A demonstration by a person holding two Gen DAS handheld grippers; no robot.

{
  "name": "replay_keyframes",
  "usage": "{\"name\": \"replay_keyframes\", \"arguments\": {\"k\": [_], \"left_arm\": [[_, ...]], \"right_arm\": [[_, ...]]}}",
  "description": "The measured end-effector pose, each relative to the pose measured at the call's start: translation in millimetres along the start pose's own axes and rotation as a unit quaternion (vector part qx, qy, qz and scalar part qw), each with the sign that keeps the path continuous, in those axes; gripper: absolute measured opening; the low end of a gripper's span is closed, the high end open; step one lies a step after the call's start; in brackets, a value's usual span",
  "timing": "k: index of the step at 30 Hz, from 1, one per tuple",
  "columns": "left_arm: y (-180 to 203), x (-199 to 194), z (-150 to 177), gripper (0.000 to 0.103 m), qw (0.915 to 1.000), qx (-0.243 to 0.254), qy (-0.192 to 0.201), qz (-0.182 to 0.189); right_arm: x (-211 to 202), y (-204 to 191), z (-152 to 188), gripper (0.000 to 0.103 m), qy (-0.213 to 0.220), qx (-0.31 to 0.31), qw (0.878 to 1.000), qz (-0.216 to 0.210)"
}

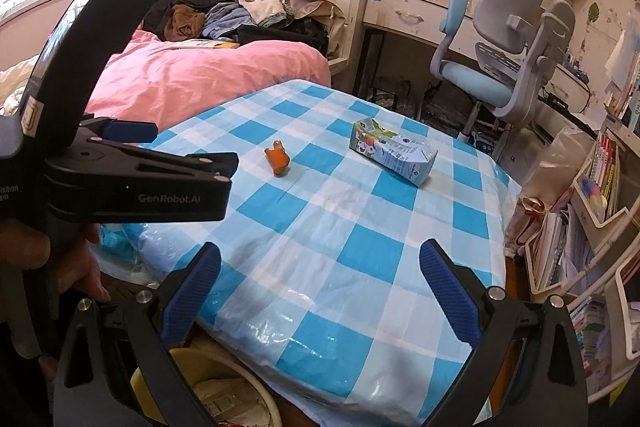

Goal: Collect trash
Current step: 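Grasp the orange peel with the left gripper while the right grasps the drink carton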

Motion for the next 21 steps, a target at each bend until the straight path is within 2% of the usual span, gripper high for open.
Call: {"name": "replay_keyframes", "arguments": {"k": [6,15,21], "left_arm": [[-0.6,12.1,-5.8,0.092,0.9999,-0.008,-0.011,0.002],[-10.0,35.6,-12.7,0.092,0.9978,-0.053,-0.037,0.014],[-2.2,54.1,-24.1,0.092,0.9979,-0.047,-0.043,0.007]], "right_arm": [[8.3,0.9,-6.2,0.095,-0.005,-0.015,1.0,0.001],[34.5,8.8,-24.0,0.095,-0.015,-0.086,0.996,0.01],[59.9,23.4,-34.3,0.095,-0.024,-0.133,0.991,0.021]]}}
Point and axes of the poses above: each gripper's, at about its wrist camera, not at the fingertips, and x roughly the way its jaws point, y to its right, z to its underside, the point moved 8 cm from there along x, roughly the way its jaws point, and after that the axes turned 2 degrees about -z, right-handed, at the moved point
